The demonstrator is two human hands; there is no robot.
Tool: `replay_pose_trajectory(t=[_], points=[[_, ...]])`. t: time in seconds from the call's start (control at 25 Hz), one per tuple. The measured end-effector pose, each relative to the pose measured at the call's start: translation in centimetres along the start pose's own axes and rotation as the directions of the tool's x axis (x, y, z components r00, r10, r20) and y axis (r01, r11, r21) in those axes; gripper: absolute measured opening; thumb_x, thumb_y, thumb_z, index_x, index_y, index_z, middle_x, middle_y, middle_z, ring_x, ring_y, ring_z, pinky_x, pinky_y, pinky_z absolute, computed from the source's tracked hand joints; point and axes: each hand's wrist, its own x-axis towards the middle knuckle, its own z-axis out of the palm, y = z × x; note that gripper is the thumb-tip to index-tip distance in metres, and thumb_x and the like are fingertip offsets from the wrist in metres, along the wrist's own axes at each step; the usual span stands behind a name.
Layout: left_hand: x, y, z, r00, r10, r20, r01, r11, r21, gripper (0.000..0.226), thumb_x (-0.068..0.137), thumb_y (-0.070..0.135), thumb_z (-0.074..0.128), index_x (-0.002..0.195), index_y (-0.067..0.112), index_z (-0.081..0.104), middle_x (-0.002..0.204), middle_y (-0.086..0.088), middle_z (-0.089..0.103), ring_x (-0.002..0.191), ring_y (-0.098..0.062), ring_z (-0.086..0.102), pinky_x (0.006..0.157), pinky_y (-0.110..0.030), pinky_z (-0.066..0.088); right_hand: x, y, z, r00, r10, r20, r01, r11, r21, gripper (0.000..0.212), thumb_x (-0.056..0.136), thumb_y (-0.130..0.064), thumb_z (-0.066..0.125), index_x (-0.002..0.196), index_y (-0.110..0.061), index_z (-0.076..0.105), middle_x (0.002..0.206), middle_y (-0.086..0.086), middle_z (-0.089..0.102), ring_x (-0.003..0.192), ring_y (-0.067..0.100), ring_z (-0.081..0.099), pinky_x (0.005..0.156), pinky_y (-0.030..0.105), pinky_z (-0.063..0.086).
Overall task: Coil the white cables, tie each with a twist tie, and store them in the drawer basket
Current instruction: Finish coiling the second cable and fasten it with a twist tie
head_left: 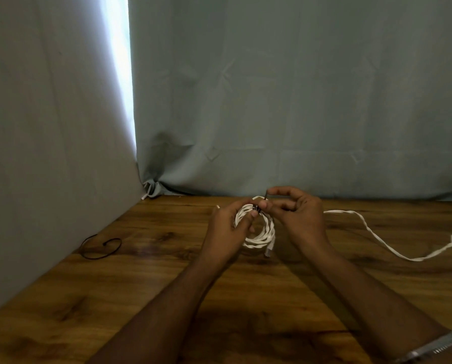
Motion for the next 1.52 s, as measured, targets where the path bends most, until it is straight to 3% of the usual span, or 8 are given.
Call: replay_pose_trajectory(t=[0.12,0.32,0.44,0.6,0.76,1.0,1.2,1.52], points=[[0.2,-0.1,0.2,0.999,0.009,-0.034,-0.009,1.000,0.022,0.021,0.099,0.020,0.065,0.117,0.023,0.074,0.102,0.006,0.079,0.096,-0.011,0.075,0.087,-0.043,0.061,-0.1,-0.2,0.2,0.999,0.000,-0.032,0.003,0.997,0.072,0.022,0.080,-0.004,0.084,0.099,-0.009,0.074,0.081,0.007,0.080,0.077,0.018,0.078,0.064,0.021,0.058],[0.4,-0.4,0.1,0.998,0.015,-0.055,-0.010,0.996,0.085,0.019,0.098,0.023,0.066,0.115,0.023,0.074,0.101,0.008,0.078,0.098,-0.008,0.073,0.091,-0.046,0.059,0.2,0.1,0.2,0.999,-0.044,0.010,0.044,0.999,-0.006,0.016,0.086,-0.006,0.079,0.100,-0.015,0.080,0.088,-0.003,0.081,0.087,0.013,0.076,0.069,0.016,0.056],[0.4,-0.3,0.2,0.998,0.039,-0.056,-0.036,0.998,0.050,0.018,0.098,0.018,0.066,0.113,0.020,0.075,0.101,0.005,0.079,0.097,-0.011,0.074,0.089,-0.044,0.060,0.6,-0.2,-0.2,0.999,-0.032,0.041,0.033,0.999,-0.031,0.017,0.086,-0.007,0.080,0.102,-0.014,0.079,0.086,0.003,0.079,0.080,0.008,0.075,0.067,0.015,0.055],[0.7,-0.3,0.0,0.997,0.048,-0.061,-0.048,0.999,0.001,0.018,0.097,0.012,0.067,0.112,0.018,0.076,0.099,0.004,0.080,0.094,-0.012,0.075,0.085,-0.039,0.061,1.2,-0.4,-1.1,0.988,-0.062,0.138,0.091,0.973,-0.213,0.011,0.088,-0.011,0.079,0.098,-0.015,0.081,0.086,-0.003,0.080,0.079,0.001,0.070,0.065,0.011,0.050],[0.9,-0.6,-0.1,0.998,0.015,-0.058,-0.016,1.000,-0.010,0.020,0.097,0.010,0.067,0.114,0.016,0.075,0.101,0.003,0.079,0.095,-0.012,0.075,0.085,-0.038,0.061,1.4,-0.4,-1.5,0.975,-0.025,0.219,0.085,0.959,-0.270,0.024,0.090,-0.011,0.077,0.111,-0.022,0.072,0.083,-0.002,0.078,0.081,0.001,0.072,0.068,0.007,0.049],[1.0,-1.0,-0.2,0.992,0.098,-0.083,-0.087,0.989,0.119,0.019,0.093,0.023,0.067,0.111,0.025,0.074,0.100,0.008,0.078,0.095,-0.007,0.073,0.086,-0.040,0.060,1.4,-0.2,-1.4,0.979,-0.033,0.203,0.109,0.921,-0.375,0.018,0.089,-0.013,0.078,0.087,-0.031,0.077,0.085,-0.007,0.077,0.075,-0.005,0.064,0.061,0.008,0.046],[1.1,-1.3,-0.2,0.986,0.143,-0.087,-0.117,0.962,0.246,0.026,0.093,0.028,0.063,0.113,0.018,0.075,0.101,0.007,0.077,0.093,-0.008,0.072,0.083,-0.039,0.059,0.9,-0.4,-1.0,0.977,-0.047,0.208,0.134,0.896,-0.424,0.013,0.093,-0.013,0.073,0.094,-0.024,0.078,0.088,-0.010,0.075,0.082,-0.003,0.065,0.065,0.008,0.047],[1.2,-1.1,-0.4,0.984,0.161,-0.078,-0.139,0.963,0.232,0.017,0.095,0.019,0.068,0.110,0.019,0.076,0.099,0.009,0.078,0.092,-0.004,0.072,0.081,-0.031,0.058,0.9,0.0,-1.0,0.951,-0.164,0.264,0.289,0.780,-0.555,0.012,0.091,-0.016,0.073,0.093,-0.026,0.079,0.083,-0.017,0.070,0.084,-0.003,0.063,0.071,0.012,0.043]])
